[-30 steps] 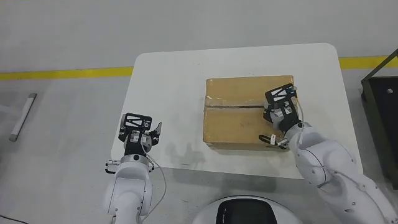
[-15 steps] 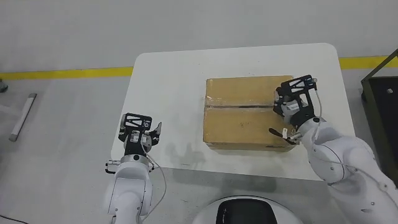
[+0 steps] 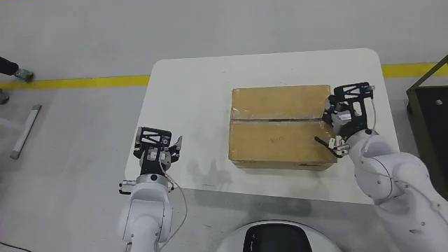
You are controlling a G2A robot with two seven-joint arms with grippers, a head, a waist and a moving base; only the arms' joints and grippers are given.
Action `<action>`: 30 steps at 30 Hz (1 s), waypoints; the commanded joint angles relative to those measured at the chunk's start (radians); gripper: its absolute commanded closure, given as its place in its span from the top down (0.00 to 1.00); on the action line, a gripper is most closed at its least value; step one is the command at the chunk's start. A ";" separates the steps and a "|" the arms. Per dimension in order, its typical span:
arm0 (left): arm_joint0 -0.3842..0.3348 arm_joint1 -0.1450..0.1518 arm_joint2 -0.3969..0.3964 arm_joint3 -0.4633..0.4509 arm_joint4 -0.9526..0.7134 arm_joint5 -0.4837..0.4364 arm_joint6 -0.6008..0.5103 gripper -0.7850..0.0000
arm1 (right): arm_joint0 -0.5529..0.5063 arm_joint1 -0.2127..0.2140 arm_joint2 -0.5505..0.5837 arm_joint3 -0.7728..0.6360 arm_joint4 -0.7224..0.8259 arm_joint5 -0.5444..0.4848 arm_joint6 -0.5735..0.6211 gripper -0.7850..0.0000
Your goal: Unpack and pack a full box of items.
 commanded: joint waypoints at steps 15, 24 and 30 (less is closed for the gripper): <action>0.002 -0.002 0.078 0.001 -0.120 0.006 0.329 1.00 | -0.305 0.020 0.394 -0.208 0.022 -0.216 -0.116 0.00; 0.000 0.000 0.105 0.034 -0.078 -0.004 0.349 1.00 | -0.429 0.017 0.468 -0.207 0.016 -0.235 -0.142 0.00; 0.000 0.000 0.105 0.034 -0.078 -0.004 0.349 1.00 | -0.429 0.017 0.468 -0.207 0.016 -0.235 -0.142 0.00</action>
